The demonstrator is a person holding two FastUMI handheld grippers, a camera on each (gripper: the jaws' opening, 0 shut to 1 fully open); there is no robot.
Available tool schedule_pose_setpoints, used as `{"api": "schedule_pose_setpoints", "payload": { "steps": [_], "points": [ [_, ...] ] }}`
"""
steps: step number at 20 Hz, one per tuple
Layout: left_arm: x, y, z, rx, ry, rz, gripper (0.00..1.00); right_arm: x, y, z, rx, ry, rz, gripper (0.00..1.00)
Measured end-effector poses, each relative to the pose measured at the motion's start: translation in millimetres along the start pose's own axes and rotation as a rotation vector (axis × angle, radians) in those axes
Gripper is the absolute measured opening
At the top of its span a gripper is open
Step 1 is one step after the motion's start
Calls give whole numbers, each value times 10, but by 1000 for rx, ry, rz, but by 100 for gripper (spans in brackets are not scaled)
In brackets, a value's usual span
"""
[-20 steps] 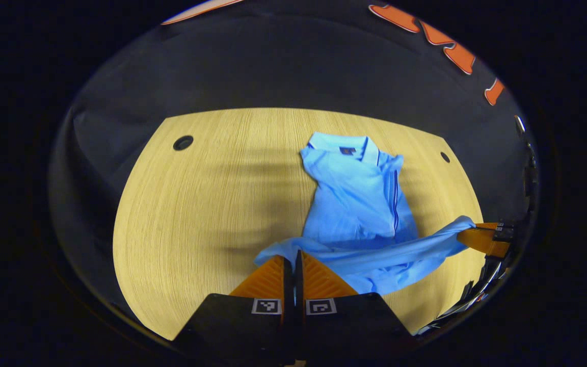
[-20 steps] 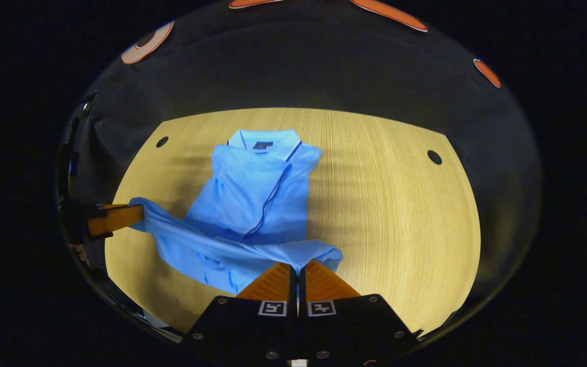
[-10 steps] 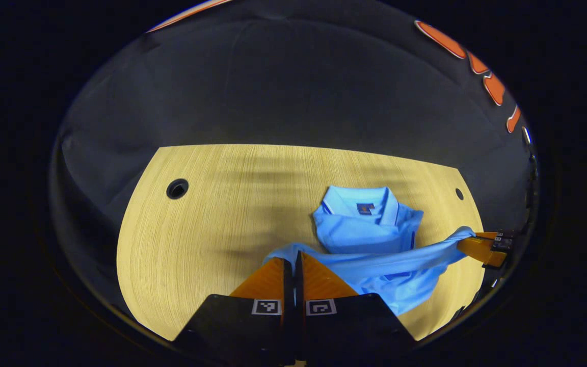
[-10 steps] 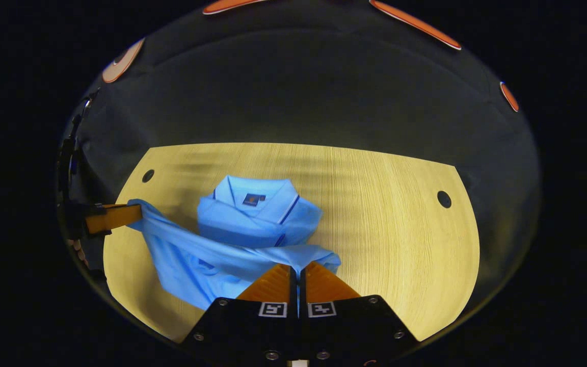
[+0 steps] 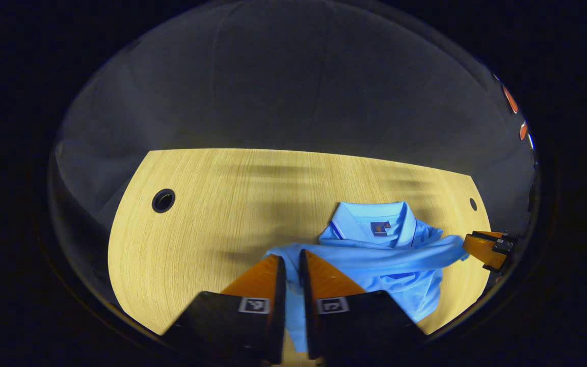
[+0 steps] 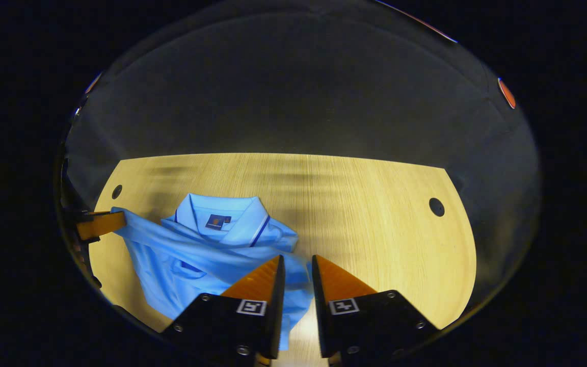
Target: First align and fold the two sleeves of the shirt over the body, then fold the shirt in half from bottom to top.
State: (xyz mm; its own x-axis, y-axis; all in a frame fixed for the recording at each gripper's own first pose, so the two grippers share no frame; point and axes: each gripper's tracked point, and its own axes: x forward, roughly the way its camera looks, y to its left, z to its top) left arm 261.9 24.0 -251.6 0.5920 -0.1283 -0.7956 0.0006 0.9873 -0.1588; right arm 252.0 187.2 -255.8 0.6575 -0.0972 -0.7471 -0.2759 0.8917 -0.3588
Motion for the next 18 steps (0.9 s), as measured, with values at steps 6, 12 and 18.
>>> {"api": "schedule_pose_setpoints", "payload": {
  "steps": [6,12,18],
  "points": [
    [-398,206,262,3,-116,52,99,-178,-30,34,21,-36,-14,100],
    [-1295,386,794,5,-395,148,99,-801,-45,370,29,-214,18,100],
    [-2454,330,834,-40,-552,69,98,-1660,-88,425,51,-393,37,100]
  ]
}}
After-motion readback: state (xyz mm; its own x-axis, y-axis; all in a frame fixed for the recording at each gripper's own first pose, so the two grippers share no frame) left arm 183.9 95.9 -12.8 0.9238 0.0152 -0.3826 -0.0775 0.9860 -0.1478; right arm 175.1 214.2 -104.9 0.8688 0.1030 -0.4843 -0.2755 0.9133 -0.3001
